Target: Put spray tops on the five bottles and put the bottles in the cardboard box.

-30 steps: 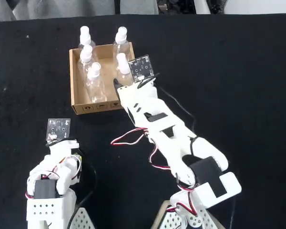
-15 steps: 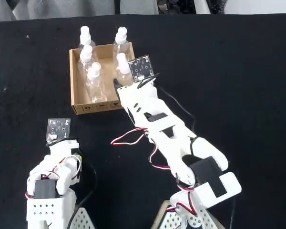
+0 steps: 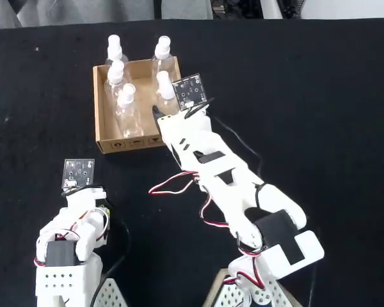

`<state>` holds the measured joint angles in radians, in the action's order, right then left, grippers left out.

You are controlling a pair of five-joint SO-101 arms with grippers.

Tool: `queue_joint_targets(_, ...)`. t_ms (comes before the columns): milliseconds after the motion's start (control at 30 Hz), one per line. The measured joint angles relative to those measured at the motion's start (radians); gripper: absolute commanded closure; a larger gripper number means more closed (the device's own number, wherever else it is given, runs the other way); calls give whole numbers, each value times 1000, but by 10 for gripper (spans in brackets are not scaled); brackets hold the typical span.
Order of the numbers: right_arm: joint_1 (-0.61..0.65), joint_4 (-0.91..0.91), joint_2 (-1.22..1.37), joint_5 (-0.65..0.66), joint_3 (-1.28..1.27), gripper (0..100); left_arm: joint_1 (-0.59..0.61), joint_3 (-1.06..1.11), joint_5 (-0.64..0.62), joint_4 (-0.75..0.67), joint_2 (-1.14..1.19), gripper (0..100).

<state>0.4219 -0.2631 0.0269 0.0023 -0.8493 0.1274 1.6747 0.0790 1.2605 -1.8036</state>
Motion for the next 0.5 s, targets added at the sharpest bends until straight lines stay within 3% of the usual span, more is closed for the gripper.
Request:
queue_joint_targets(100, 0, 0, 0, 0, 0, 887, 0, 0, 0, 0, 0, 920)
queue_joint_targets(267, 0, 0, 0, 0, 0, 763, 0, 0, 0, 0, 0, 920)
queue_joint_targets(500, 2, 0, 0, 0, 0, 755, 0, 0, 0, 0, 0, 920)
